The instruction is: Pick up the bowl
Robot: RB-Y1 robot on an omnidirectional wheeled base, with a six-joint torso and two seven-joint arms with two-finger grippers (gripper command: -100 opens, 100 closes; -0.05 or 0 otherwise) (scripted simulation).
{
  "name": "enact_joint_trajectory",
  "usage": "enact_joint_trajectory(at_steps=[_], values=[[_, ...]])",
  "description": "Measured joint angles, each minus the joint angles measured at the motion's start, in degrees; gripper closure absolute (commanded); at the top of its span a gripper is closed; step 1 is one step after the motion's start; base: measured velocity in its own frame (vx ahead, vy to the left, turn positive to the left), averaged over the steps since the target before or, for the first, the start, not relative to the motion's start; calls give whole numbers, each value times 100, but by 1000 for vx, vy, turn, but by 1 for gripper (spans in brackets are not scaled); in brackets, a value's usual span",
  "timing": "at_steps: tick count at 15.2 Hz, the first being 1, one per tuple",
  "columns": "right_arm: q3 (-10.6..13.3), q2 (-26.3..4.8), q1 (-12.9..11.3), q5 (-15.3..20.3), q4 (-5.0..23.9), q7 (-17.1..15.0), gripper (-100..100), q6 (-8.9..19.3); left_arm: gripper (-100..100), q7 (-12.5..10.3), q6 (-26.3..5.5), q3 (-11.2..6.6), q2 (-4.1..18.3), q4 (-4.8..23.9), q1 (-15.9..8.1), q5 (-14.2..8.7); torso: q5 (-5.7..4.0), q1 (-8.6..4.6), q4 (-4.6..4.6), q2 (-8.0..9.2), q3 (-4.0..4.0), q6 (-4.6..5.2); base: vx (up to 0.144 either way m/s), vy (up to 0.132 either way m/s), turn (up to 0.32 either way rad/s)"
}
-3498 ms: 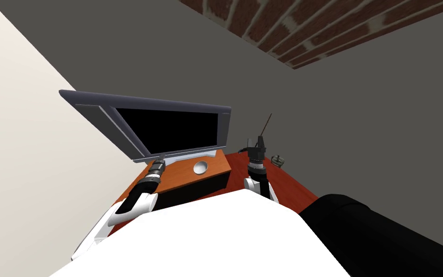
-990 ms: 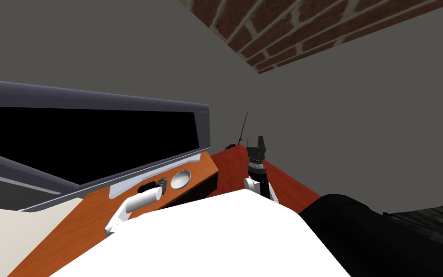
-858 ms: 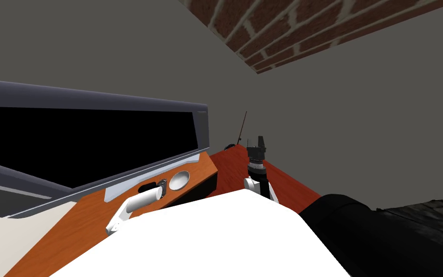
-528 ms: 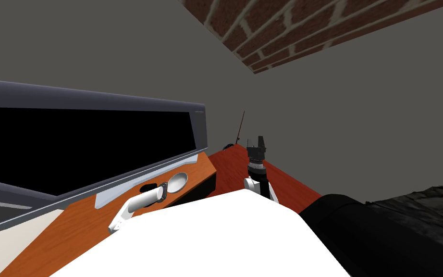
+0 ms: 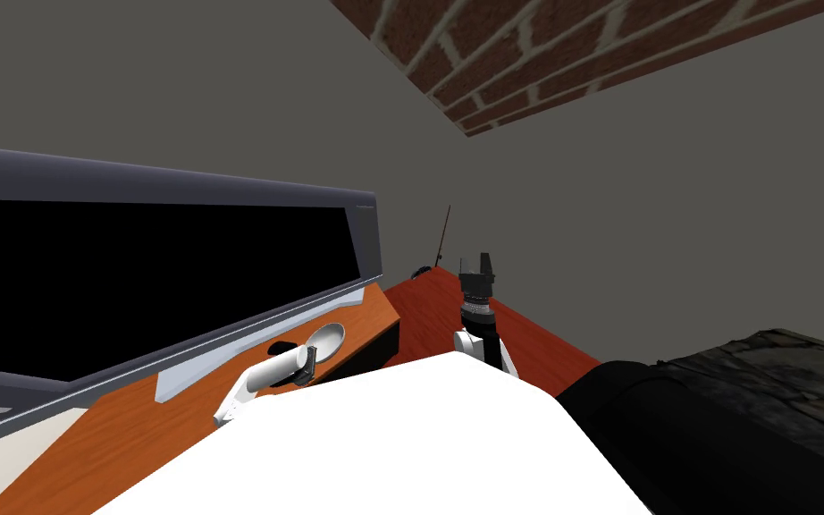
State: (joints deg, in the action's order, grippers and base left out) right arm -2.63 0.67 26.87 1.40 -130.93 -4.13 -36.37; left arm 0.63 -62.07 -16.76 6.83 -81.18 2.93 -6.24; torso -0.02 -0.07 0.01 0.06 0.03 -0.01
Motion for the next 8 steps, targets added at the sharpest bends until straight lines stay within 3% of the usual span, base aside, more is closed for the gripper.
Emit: enact_joint_trajectory(at_steps=[4,8], values=[[0,0,0,0,0,0,0,0,-100,1,-284,-51,-47,188,-98,-45,-1,-1,0,-1,0,-1,0,-8,-42],[0,0,0,0,0,0,0,0,-100,-19,0,-3,-60,530,-144,-26,0,1,-1,-2,-1,-1,1,-2,6]])
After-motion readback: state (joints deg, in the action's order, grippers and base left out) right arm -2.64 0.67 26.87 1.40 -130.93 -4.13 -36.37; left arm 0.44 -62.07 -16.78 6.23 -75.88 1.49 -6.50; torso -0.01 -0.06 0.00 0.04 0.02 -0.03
